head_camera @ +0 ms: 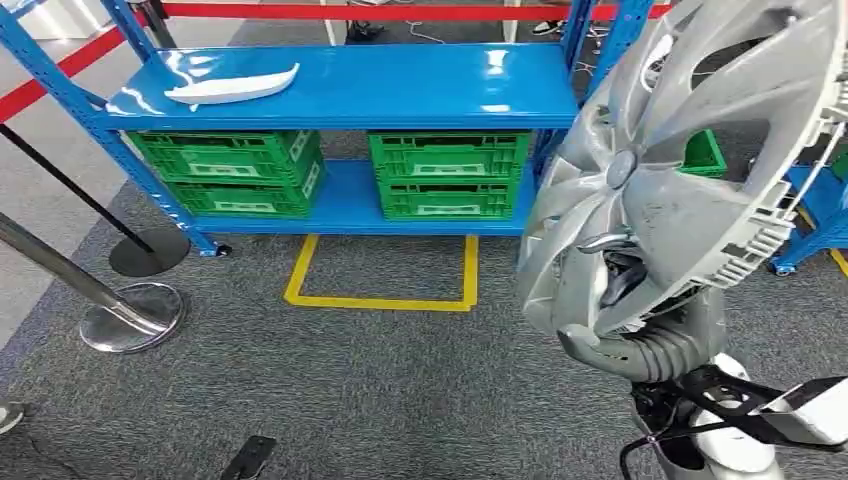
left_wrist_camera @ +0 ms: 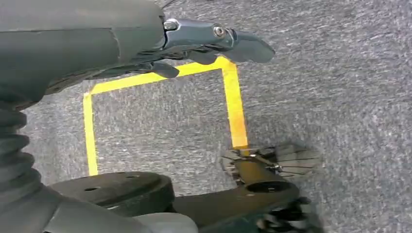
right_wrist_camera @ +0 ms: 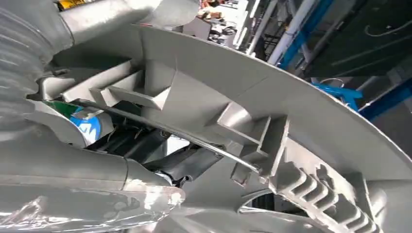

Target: Take the parts from the cabinet and place them on the table.

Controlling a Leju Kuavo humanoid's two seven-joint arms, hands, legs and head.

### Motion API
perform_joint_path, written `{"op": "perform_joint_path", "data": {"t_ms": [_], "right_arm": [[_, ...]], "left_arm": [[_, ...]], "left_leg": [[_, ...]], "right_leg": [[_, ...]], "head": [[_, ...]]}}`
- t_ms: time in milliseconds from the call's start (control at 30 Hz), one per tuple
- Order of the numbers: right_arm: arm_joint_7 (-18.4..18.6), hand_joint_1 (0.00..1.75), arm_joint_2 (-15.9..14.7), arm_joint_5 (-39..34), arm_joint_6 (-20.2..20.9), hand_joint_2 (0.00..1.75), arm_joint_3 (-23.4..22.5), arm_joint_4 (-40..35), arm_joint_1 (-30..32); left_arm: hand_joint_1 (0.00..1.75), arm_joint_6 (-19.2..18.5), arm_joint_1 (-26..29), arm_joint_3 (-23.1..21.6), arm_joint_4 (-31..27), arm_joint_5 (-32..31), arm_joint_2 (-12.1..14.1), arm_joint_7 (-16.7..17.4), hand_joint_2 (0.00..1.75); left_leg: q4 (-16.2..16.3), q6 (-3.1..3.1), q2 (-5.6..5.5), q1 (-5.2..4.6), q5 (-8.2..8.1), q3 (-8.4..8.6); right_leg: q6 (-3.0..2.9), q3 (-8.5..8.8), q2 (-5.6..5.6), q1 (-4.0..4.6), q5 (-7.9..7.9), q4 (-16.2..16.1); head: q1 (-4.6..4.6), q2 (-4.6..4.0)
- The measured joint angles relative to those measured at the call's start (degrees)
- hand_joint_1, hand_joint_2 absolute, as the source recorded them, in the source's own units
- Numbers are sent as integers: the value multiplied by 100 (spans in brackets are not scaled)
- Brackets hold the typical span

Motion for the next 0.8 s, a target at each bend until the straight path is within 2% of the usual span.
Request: {"op": "perform_joint_path", "data": {"t_ms": [33,67,100,167,200,233,267,333,367,400,433,467,500,533,567,600,633,700,733,767,800], "right_arm": [[-2,175,0,0,-2,175,2,0,0],[0,175,0,0,-7,175,7,0,5],[0,175,0,0,-9,175,9,0,11],[0,175,0,-2,-9,175,9,0,9],[0,175,0,-7,-11,175,9,-4,6],[0,175,0,-9,-13,175,9,-11,3],[-6,175,0,-11,-17,175,9,-13,-9],[-9,175,0,-13,-17,175,13,-13,-22],[-9,175,0,-15,-17,175,17,-13,-19],[-9,175,-2,-15,-15,175,20,-13,-19],[-9,175,-2,-15,-13,175,24,-15,-19],[-9,175,-2,-15,-13,175,31,-15,-26],[-9,175,-4,-15,-15,175,35,-15,-25],[-9,175,-4,-15,-13,175,39,-15,-22],[-9,175,-4,-15,-13,175,44,-15,-17],[-9,175,-7,-17,-13,175,44,-15,-9],[-9,175,-7,-17,-15,175,46,-15,-7],[-9,175,-7,-17,-15,175,46,-15,-13],[-9,175,-7,-15,-13,175,50,-17,-23],[-7,175,-7,-15,-13,175,55,-20,-34],[-11,175,-7,-17,-13,175,59,-31,-34]], "left_arm": [[0,0,4,-2,0,0,0,0,175],[0,-2,6,-2,0,0,0,2,175],[0,-2,5,-2,0,0,0,2,175],[0,-4,-1,-7,0,0,0,0,175],[0,-9,-5,-9,0,0,2,0,175],[0,-32,-14,-9,0,4,2,2,175],[0,-63,-27,-7,0,45,-2,2,175],[0,-107,-27,-4,0,79,-9,9,175],[0,-109,-5,-2,0,101,0,11,175],[0,-116,11,0,0,103,-9,13,175],[0,-125,11,4,0,105,-9,13,175],[0,-125,8,4,0,103,-9,13,175],[0,-140,6,4,0,103,-11,13,175],[0,-140,8,7,0,103,-15,13,175],[0,-140,15,7,0,105,-15,13,175],[0,-142,23,7,0,105,-13,13,175],[0,-144,26,7,0,105,-13,13,175],[0,-151,27,7,0,109,-22,13,175],[0,-153,25,7,0,109,-26,13,175],[0,-155,22,7,0,109,-22,13,175],[0,-153,21,7,0,109,-20,13,175]], "left_leg": [[483,-6,0,-3,-214,-190],[737,-2,0,-4,-283,-279],[706,7,0,-5,-217,-223],[93,58,0,-11,114,163],[-476,107,-1,-25,326,513],[-862,156,0,-47,385,769],[-1071,163,1,-53,346,821],[-1022,182,-3,-73,376,766],[-1024,212,-5,-86,396,762],[-1083,259,4,-45,445,764],[-1082,285,6,-33,468,752],[-1082,306,5,-26,482,736],[-1081,320,6,-26,499,713],[-1079,323,6,-26,520,688],[-1077,321,7,-27,536,665],[-1077,316,7,-28,555,645],[-1076,309,7,-28,567,635],[-1075,282,4,-22,588,633],[-1072,263,2,-21,598,635],[-1057,229,0,-58,609,606],[-1042,192,-2,-58,640,567]], "right_leg": [[-13,-44,-1,7,25,1],[-11,-80,0,16,49,2],[-9,-107,3,22,72,2],[14,-148,8,35,111,3],[39,-158,11,38,129,3],[64,-161,9,33,145,4],[88,-204,7,81,150,50],[146,-232,-9,59,196,31],[186,-223,-10,46,223,3],[211,-233,-6,55,225,11],[245,-324,-9,47,97,107],[275,-400,-14,44,-102,342],[306,-592,-15,31,-397,853],[321,-790,-14,32,-620,1357],[330,-921,-15,32,-738,1699],[336,-941,-14,32,-726,1802],[332,-818,-15,32,-605,1635],[312,-203,-19,29,-148,601],[307,70,-25,26,-56,123],[286,133,-17,53,-143,-15],[199,119,2,53,-84,-5]], "head": [[4,0],[0,0],[2,0],[2,0],[2,0],[0,0],[2,0],[4,0],[11,0],[-9,0],[15,0],[48,0],[50,0],[50,0],[52,0],[48,0],[48,0],[48,0],[50,0],[52,0],[31,0]]}}
